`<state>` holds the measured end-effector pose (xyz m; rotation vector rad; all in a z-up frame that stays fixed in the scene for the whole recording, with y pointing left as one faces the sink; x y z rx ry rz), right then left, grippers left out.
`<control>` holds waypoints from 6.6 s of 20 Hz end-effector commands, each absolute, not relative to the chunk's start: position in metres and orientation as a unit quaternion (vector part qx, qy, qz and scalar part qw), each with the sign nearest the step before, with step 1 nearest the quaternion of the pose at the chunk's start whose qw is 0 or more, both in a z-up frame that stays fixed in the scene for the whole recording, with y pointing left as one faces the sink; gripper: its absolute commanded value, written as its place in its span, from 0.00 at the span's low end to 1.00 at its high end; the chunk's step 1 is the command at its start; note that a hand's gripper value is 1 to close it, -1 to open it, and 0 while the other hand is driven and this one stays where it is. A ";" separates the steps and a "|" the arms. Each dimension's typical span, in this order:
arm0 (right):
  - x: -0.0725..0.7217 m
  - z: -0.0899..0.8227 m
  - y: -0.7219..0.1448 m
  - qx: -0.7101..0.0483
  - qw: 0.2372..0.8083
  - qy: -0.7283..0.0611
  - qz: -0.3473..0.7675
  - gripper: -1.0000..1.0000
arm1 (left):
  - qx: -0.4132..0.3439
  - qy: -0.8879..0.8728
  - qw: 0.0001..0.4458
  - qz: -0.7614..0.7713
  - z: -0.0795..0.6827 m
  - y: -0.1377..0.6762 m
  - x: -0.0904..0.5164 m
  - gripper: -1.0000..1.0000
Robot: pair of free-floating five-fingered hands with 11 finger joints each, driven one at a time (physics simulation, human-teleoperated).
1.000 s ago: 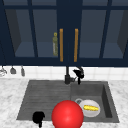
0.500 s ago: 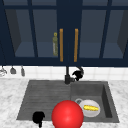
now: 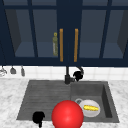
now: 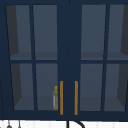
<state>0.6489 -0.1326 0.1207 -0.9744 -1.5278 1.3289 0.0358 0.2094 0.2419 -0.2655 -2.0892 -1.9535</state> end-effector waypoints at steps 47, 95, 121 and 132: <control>0.677 0.172 -0.074 -0.455 0.457 -0.413 0.643 1.00 | -0.092 -0.721 0.134 -0.674 0.242 0.209 0.036 0.50; 0.587 0.183 -0.092 -0.659 0.367 -0.210 0.623 0.00 | -0.092 -0.721 0.134 -0.674 0.242 0.209 0.036 0.50; 0.486 0.141 -0.175 -0.632 0.332 -0.250 0.654 0.00 | -0.092 -0.721 0.134 -0.674 0.242 0.209 0.036 0.50; 0.432 0.149 -0.206 -0.629 0.365 -0.274 0.629 0.00 | -0.092 -0.721 0.134 -0.674 0.242 0.209 0.036 0.50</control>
